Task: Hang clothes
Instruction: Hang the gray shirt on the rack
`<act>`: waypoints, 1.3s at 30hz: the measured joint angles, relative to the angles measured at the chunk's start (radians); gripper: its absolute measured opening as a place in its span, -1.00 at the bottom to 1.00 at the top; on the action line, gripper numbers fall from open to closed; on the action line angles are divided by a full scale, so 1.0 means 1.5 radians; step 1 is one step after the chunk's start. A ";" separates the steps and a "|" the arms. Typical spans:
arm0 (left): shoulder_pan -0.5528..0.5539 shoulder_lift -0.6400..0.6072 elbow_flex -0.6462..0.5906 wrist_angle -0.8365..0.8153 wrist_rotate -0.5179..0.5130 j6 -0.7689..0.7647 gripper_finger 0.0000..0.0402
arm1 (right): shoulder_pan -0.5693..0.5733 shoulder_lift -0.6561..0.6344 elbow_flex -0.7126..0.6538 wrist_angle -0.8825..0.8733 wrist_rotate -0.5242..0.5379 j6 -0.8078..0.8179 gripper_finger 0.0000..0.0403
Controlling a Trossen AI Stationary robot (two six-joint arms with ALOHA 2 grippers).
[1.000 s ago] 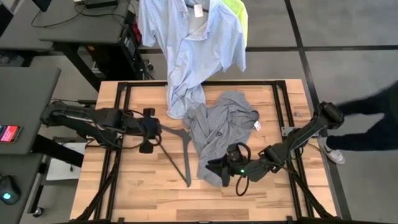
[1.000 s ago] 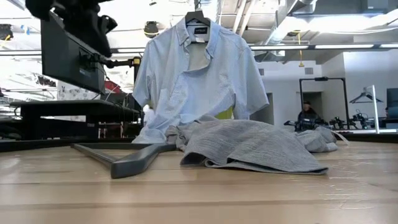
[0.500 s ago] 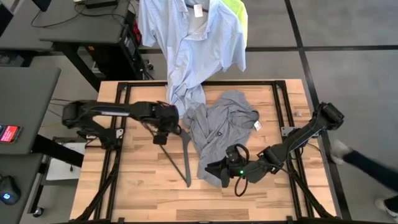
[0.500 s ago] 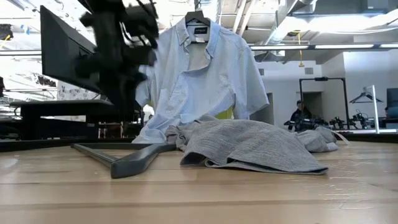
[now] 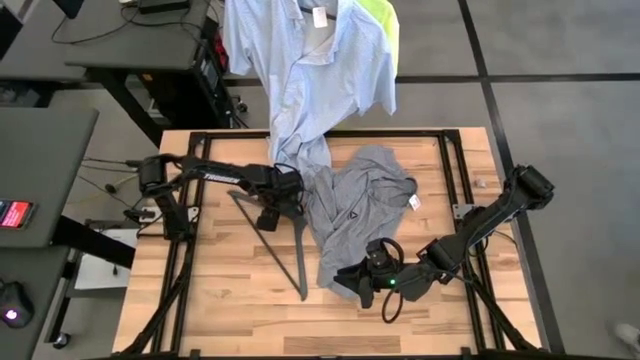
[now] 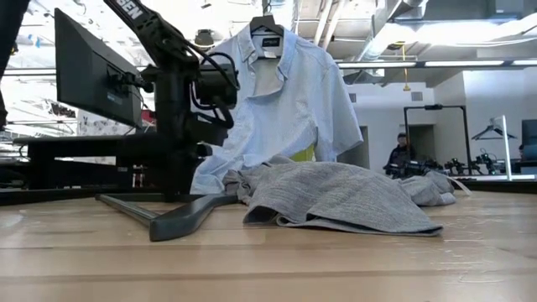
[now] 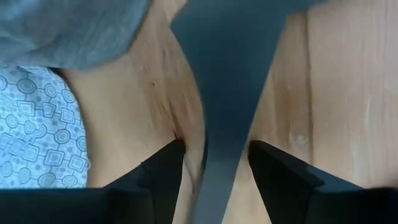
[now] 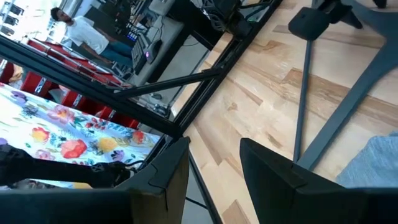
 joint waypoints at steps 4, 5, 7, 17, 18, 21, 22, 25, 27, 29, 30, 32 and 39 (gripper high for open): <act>0.001 0.007 -0.006 0.008 0.003 0.004 -0.36 | 0.004 0.000 0.000 -0.006 0.000 0.000 -0.33; 0.001 0.007 -0.008 0.012 0.003 0.005 -0.47 | 0.004 0.000 0.000 -0.010 0.000 0.000 -0.33; 0.000 0.007 -0.009 0.013 0.003 0.013 -0.73 | 0.004 0.000 0.000 -0.020 0.000 0.001 -0.33; -0.016 -0.036 0.016 -0.060 -0.017 -0.015 -0.78 | 0.004 0.000 0.000 -0.026 0.000 0.000 -0.33; -0.019 -0.052 0.017 -0.083 -0.018 -0.021 -0.78 | 0.004 0.000 0.000 -0.028 0.000 -0.001 -0.33; -0.030 -0.100 0.033 -0.165 -0.010 -0.036 -0.78 | 0.004 0.000 0.000 -0.028 0.000 -0.002 -0.33; -0.036 -0.116 0.037 -0.171 -0.009 -0.040 -0.78 | 0.004 0.000 0.000 -0.028 0.000 -0.004 -0.33; -0.051 -0.151 0.034 -0.242 -0.007 -0.052 -0.78 | 0.004 0.000 0.000 -0.029 0.000 -0.006 -0.33; -0.064 -0.179 0.034 -0.251 -0.007 -0.062 -0.78 | 0.004 0.000 0.000 -0.029 0.000 -0.006 -0.33; -0.079 -0.211 0.036 -0.262 -0.010 -0.077 -0.78 | 0.004 0.000 0.000 -0.029 0.000 -0.007 -0.33; -0.086 -0.227 0.036 -0.272 -0.015 -0.086 -0.78 | 0.004 0.000 0.000 -0.028 0.000 -0.007 -0.33; -0.104 -0.261 0.036 -0.289 -0.022 -0.104 -0.78 | 0.004 0.000 0.000 -0.028 0.000 -0.006 -0.33; -0.156 -0.374 0.072 -0.304 -0.083 -0.190 -0.78 | -0.025 0.000 0.000 0.004 0.004 0.000 -0.33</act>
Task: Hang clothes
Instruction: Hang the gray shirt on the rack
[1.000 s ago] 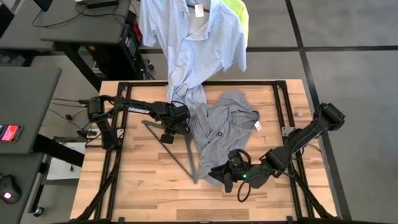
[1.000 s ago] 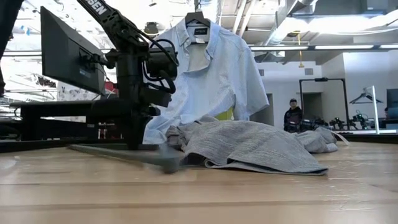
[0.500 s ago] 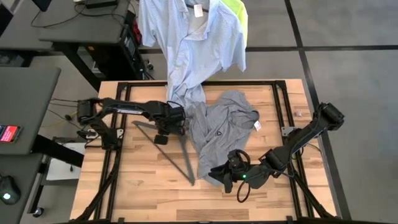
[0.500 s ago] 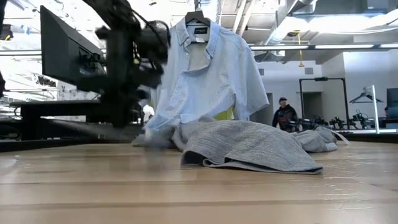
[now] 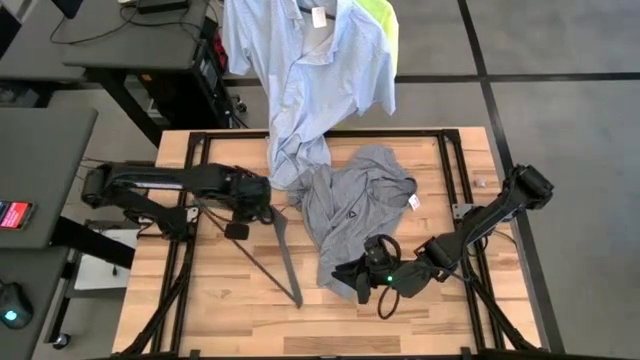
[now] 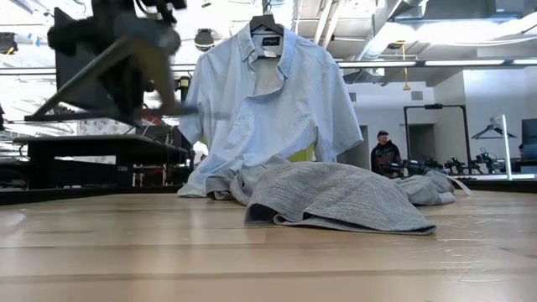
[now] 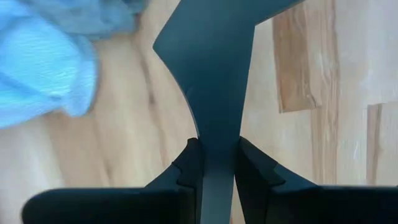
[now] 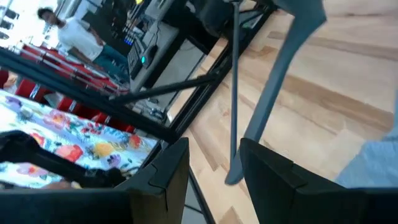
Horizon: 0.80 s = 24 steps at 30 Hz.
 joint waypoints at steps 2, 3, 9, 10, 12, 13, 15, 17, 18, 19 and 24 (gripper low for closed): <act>-0.009 -0.022 0.023 0.004 -0.040 -0.017 -0.78 | -0.013 0.000 0.000 0.000 0.002 0.009 -0.33; -0.012 -0.031 0.035 0.003 -0.061 -0.024 -0.78 | -0.020 0.000 0.000 -0.004 0.002 0.017 -0.33; -0.010 -0.053 0.094 0.006 -0.104 -0.046 -0.78 | -0.052 0.000 0.000 -0.017 0.010 0.028 -0.33; -0.010 -0.053 0.099 0.006 -0.108 -0.046 -0.78 | -0.057 0.000 0.000 -0.018 0.013 0.028 -0.33; -0.010 -0.051 0.105 0.005 -0.118 -0.044 -0.78 | -0.067 0.000 0.000 -0.019 0.013 0.028 -0.33; -0.010 -0.051 0.108 0.007 -0.120 -0.043 -0.78 | -0.072 0.000 0.000 -0.020 0.014 0.028 -0.33; -0.010 -0.051 0.111 0.022 -0.122 -0.042 -0.78 | -0.081 0.000 0.000 -0.024 0.014 0.027 -0.33; -0.010 -0.052 0.111 0.039 -0.123 -0.042 -0.78 | -0.087 0.000 0.000 -0.024 0.014 0.028 -0.33; -0.010 -0.051 0.111 0.043 -0.123 -0.040 -0.78 | -0.089 0.000 0.000 -0.024 0.014 0.028 -0.33; -0.010 -0.051 0.111 0.047 -0.123 -0.039 -0.78 | -0.091 0.000 0.000 -0.021 0.013 0.028 -0.33; -0.010 -0.047 0.111 0.073 -0.125 -0.029 -0.78 | -0.089 0.000 0.000 -0.016 -0.002 0.028 -0.33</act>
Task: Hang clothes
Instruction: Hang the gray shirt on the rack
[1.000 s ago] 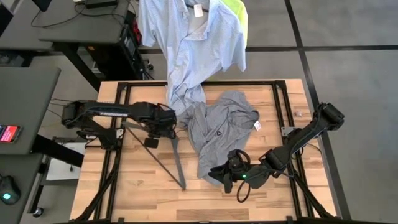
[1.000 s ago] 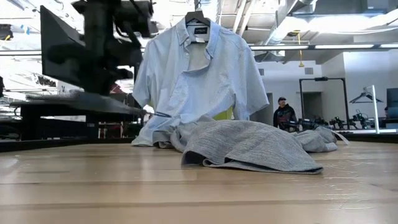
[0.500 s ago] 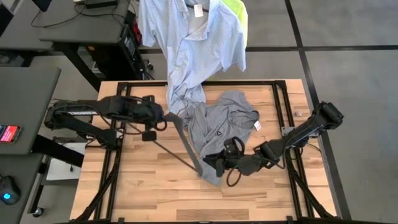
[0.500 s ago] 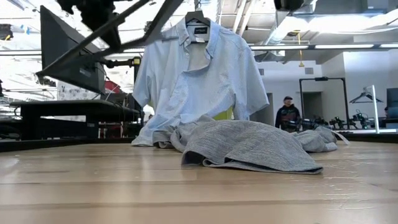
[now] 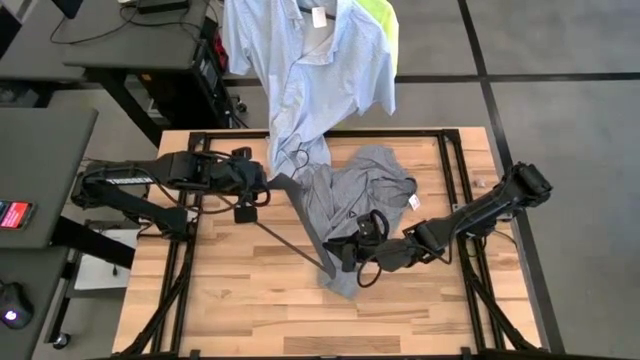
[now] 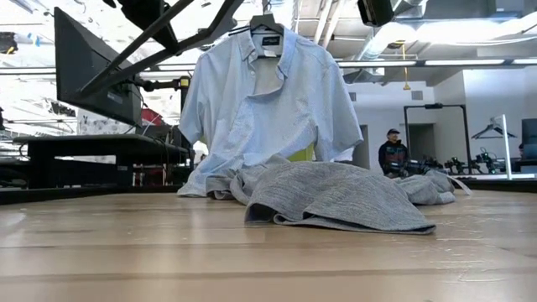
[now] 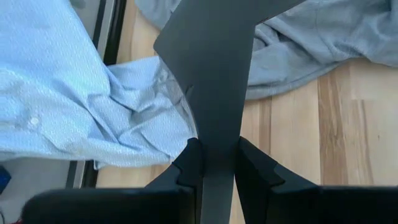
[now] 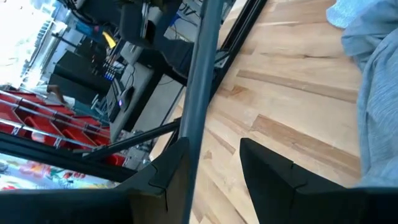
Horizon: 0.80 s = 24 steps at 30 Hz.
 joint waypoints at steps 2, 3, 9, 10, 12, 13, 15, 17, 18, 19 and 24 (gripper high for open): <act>0.000 0.000 0.000 0.009 0.000 0.002 -0.78 | 0.001 0.000 0.000 -0.001 -0.001 0.000 -0.33; 0.000 0.000 0.000 0.014 -0.001 0.002 -0.78 | 0.001 0.000 0.000 -0.001 -0.001 0.000 -0.33; 0.000 0.000 -0.001 0.027 -0.002 0.010 -0.78 | 0.003 0.020 0.000 0.018 -0.013 0.001 -0.33; 0.001 0.000 -0.001 0.029 -0.002 0.011 -0.78 | 0.002 0.022 0.001 0.028 -0.016 0.001 -0.33; 0.002 0.000 -0.001 0.030 -0.003 0.011 -0.78 | 0.001 0.023 0.001 0.029 -0.018 0.001 -0.33; 0.003 0.000 -0.001 0.031 -0.004 0.012 -0.78 | 0.001 0.024 0.001 0.033 -0.021 0.002 -0.33; 0.003 0.000 -0.001 0.034 -0.004 0.016 -0.78 | 0.001 0.030 0.001 0.037 -0.022 0.002 -0.33; 0.003 0.000 -0.001 0.034 -0.004 0.018 -0.78 | -0.002 0.032 0.001 0.031 -0.025 0.002 -0.33; 0.003 0.001 -0.001 0.035 -0.004 0.019 -0.78 | -0.003 0.035 0.001 0.033 -0.027 0.002 -0.33; 0.003 0.000 -0.001 0.037 -0.005 0.019 -0.78 | -0.006 0.038 0.001 0.035 -0.028 0.002 -0.33; 0.003 0.000 -0.001 0.057 -0.005 0.000 -0.79 | -0.014 0.042 0.001 0.032 -0.030 0.001 -0.33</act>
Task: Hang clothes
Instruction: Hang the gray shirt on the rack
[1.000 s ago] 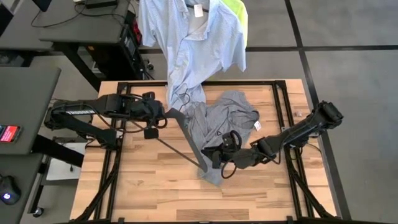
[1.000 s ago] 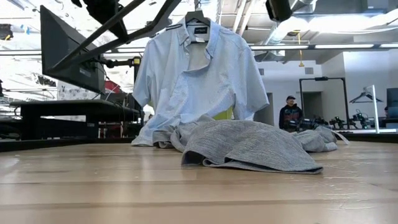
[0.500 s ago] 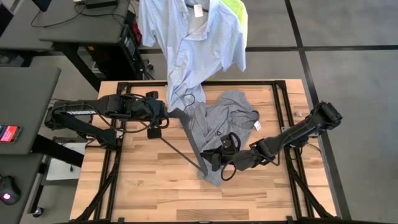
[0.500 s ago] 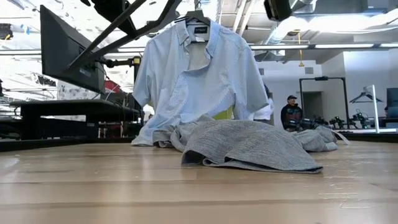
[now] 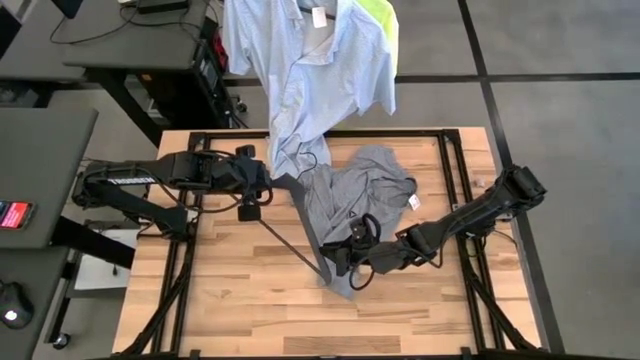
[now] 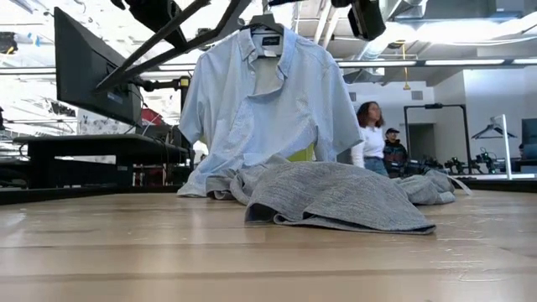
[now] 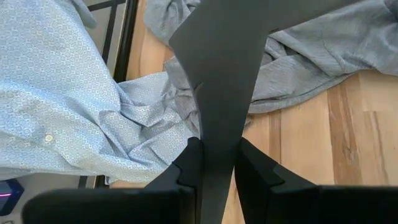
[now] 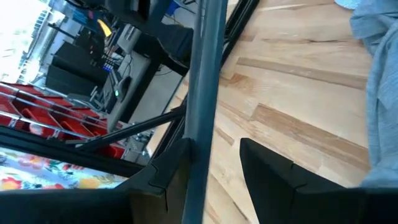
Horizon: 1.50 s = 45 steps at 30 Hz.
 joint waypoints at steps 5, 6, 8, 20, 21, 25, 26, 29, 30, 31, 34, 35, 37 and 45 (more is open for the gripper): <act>0.000 -0.001 0.001 -0.002 -0.001 0.002 -0.81 | 0.000 -0.003 0.000 -0.004 0.000 -0.016 -0.33; 0.000 -0.001 0.001 -0.001 -0.001 0.001 -0.81 | 0.000 -0.003 0.000 -0.004 0.000 -0.017 -0.33; 0.000 -0.001 0.001 -0.002 0.000 0.001 -0.81 | 0.000 -0.004 0.000 -0.003 0.000 -0.017 -0.33; -0.001 -0.001 0.001 -0.004 0.018 -0.023 -0.81 | -0.010 -0.005 0.000 0.004 0.020 -0.018 -0.34; -0.001 -0.001 0.001 -0.004 0.018 -0.025 -0.81 | -0.011 -0.005 0.000 0.004 0.021 -0.020 -0.35; -0.001 -0.001 0.001 -0.005 0.019 -0.034 -0.81 | -0.015 -0.005 0.000 0.004 0.021 -0.024 -0.46; -0.001 -0.001 0.001 -0.005 0.019 -0.037 -0.81 | -0.018 -0.005 0.000 0.004 0.021 -0.025 -0.50; -0.001 -0.001 0.001 -0.006 0.019 -0.046 -0.81 | -0.023 -0.005 0.000 0.004 0.021 -0.036 -0.69; -0.001 -0.001 0.001 -0.007 0.018 -0.048 -0.80 | -0.023 -0.005 0.000 0.004 0.021 -0.038 -0.77; -0.001 -0.001 0.001 -0.008 0.016 -0.050 -0.76 | -0.023 -0.005 0.000 0.005 0.022 -0.041 -0.85; -0.001 -0.001 0.001 -0.006 0.019 -0.060 -0.56 | -0.023 -0.010 -0.001 -0.004 0.025 -0.069 -0.87; -0.001 -0.001 0.001 -0.004 0.020 -0.065 -0.49 | -0.023 -0.014 -0.001 -0.009 0.024 -0.076 -0.87; -0.001 -0.001 0.001 -0.004 0.020 -0.086 -0.38 | -0.022 -0.030 -0.001 -0.033 0.028 -0.098 -0.87; 0.019 -0.001 0.001 0.004 0.062 -0.160 -0.24 | -0.012 -0.171 -0.001 -0.239 0.040 -0.161 -0.87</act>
